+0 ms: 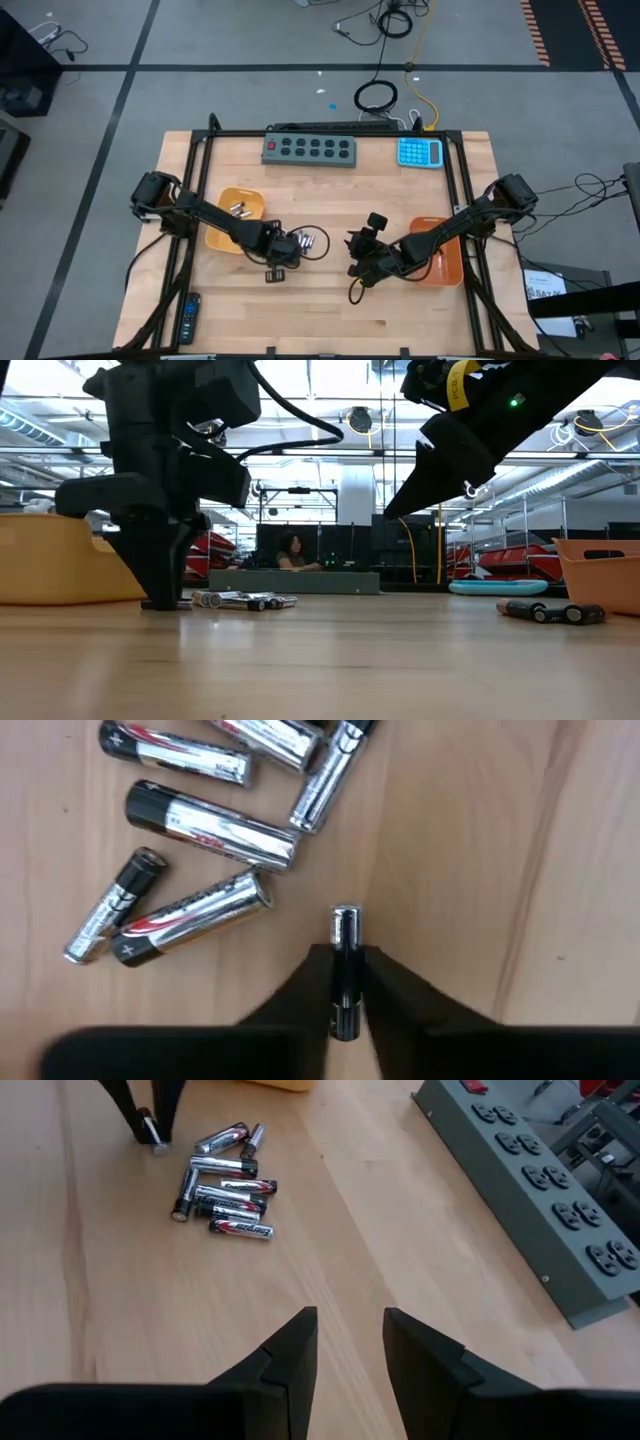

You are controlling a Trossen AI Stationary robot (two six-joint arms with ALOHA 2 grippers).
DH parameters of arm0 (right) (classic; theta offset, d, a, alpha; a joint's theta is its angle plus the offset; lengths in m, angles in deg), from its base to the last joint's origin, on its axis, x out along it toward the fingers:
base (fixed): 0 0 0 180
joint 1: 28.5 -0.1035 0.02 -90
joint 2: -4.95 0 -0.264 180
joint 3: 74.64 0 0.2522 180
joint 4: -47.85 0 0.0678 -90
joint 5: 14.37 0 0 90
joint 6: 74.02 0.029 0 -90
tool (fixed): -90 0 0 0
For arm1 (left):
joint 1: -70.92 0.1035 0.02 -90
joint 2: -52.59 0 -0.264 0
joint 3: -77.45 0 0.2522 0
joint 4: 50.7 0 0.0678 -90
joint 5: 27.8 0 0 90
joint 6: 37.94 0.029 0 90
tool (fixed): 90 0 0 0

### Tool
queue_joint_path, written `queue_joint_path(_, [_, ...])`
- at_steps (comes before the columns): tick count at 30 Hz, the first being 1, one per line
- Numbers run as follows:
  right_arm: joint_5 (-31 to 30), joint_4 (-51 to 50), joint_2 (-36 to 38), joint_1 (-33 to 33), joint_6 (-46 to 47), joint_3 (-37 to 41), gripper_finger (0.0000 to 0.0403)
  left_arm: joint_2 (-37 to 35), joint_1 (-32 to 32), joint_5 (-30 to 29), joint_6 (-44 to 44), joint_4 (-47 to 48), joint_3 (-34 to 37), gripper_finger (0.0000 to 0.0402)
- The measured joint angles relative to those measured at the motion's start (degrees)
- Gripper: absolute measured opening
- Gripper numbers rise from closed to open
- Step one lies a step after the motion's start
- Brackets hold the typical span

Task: Sort batteries
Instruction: Put the silver battery into the yellow bin

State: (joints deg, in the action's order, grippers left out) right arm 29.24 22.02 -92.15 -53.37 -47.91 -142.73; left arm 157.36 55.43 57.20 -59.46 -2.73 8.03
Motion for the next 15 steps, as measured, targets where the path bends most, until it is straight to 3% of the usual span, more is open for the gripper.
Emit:
queue_joint_path(2, [0.0,0.2,0.0,0.0,0.1,0.0,0.0107,0.0,-0.1,-1.4,0.7,0.0,0.0,0.0025])
queue_joint_path(8, [-0.4,0.1,0.0,0.0,0.2,0.0,0.0107,-0.1,-2.6,-5.7,0.7,1.9,-1.7,0.0025])
queue_joint_path(15, [-0.5,-0.2,0.0,0.0,0.2,0.0,0.0107,-7.1,-6.1,-12.7,-6.7,6.1,-3.7,0.0025])
